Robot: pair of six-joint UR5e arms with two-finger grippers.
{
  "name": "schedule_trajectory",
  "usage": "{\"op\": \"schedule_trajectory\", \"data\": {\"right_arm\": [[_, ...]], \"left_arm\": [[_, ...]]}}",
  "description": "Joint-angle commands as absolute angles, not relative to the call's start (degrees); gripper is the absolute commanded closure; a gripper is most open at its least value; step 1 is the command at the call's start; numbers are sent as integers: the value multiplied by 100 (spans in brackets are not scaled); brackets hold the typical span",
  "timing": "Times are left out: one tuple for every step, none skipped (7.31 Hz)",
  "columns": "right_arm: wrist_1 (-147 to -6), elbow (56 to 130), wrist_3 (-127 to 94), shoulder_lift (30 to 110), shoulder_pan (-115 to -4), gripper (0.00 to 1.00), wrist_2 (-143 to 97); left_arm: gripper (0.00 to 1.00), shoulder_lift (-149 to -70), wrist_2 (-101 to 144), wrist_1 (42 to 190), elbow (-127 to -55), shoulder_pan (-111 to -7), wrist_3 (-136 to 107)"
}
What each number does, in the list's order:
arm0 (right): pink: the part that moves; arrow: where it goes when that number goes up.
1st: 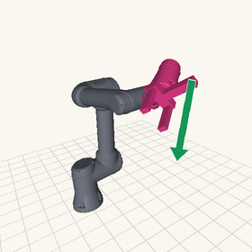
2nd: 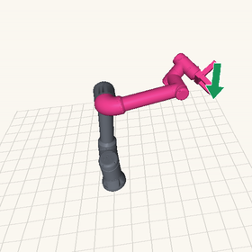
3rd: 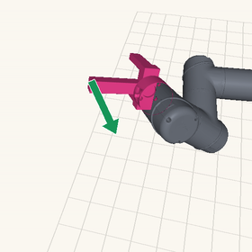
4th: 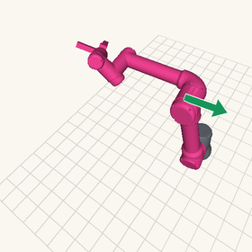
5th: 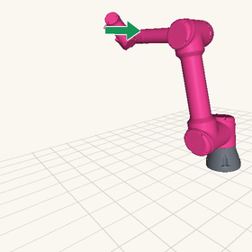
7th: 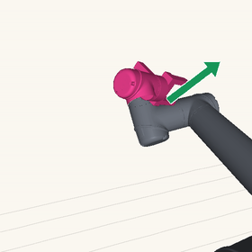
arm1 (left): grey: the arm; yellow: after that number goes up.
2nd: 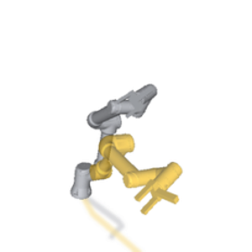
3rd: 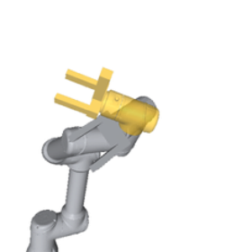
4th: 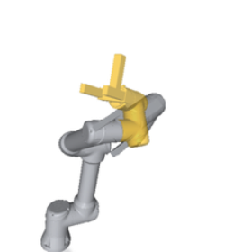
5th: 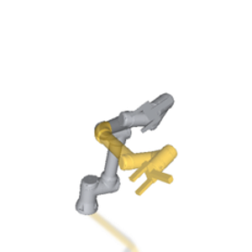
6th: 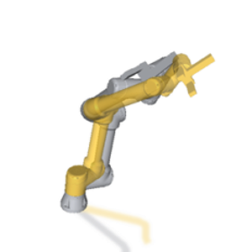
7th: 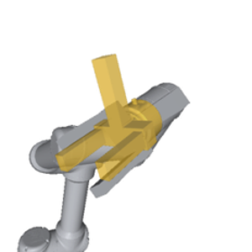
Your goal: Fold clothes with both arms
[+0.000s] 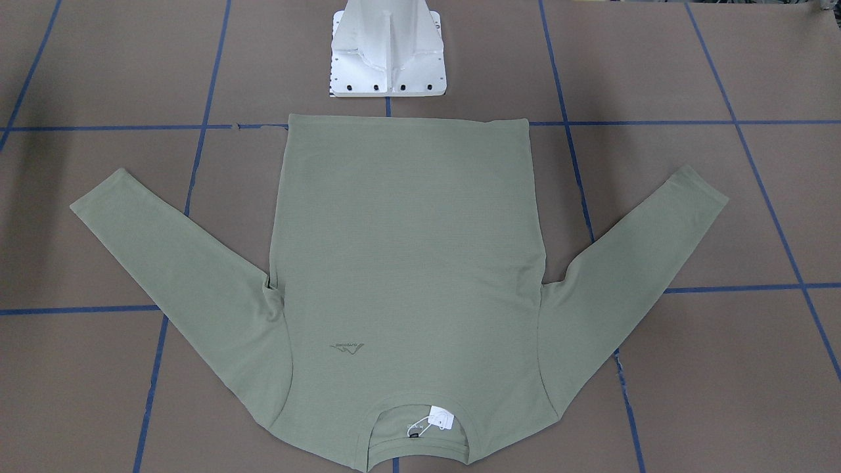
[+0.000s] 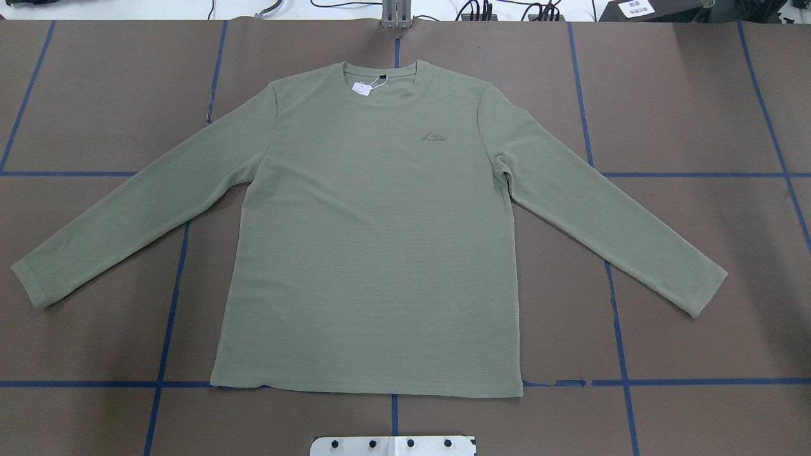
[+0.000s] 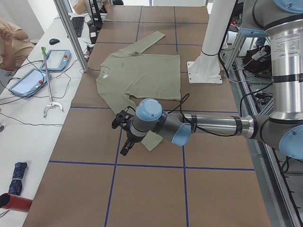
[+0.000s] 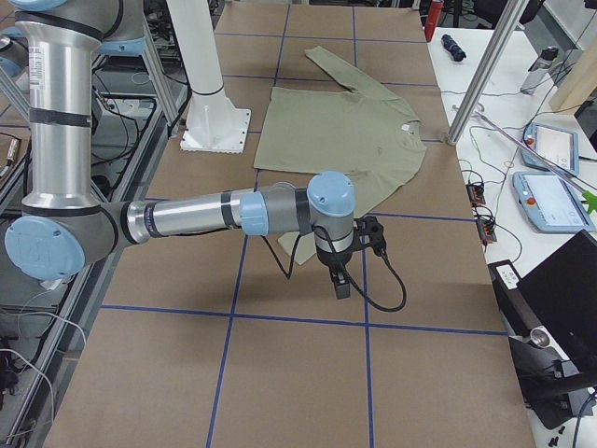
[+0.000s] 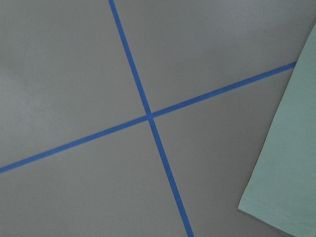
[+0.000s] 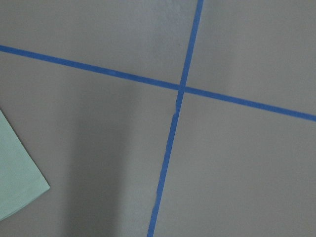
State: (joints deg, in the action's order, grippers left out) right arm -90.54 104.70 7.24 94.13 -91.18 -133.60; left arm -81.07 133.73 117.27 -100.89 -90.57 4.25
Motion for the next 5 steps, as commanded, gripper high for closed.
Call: {"op": "schedule_trajectory", "data": {"right_arm": [[-8171,10389,187,9605,-9010,0,-13780],[-7800,10389,-1138,9650,-8617,0,-13720],[-6708,10363,-2343,9885,-8091,0,-13424],[-5383,10354,-3843,10140,-7346,0,-12821],[-4230,10162,-5059,10290,-6451,0,-12058]], "left_arm": [[0,-8156,13595,11847,-10011,-9062,158],[0,-8148,13623,11865,-10011,-9062,158],[0,-8147,13623,11874,-10011,-9062,158],[0,-8156,13623,11874,-10019,-9062,158],[0,-8165,13623,11883,-10020,-9062,158]]}}
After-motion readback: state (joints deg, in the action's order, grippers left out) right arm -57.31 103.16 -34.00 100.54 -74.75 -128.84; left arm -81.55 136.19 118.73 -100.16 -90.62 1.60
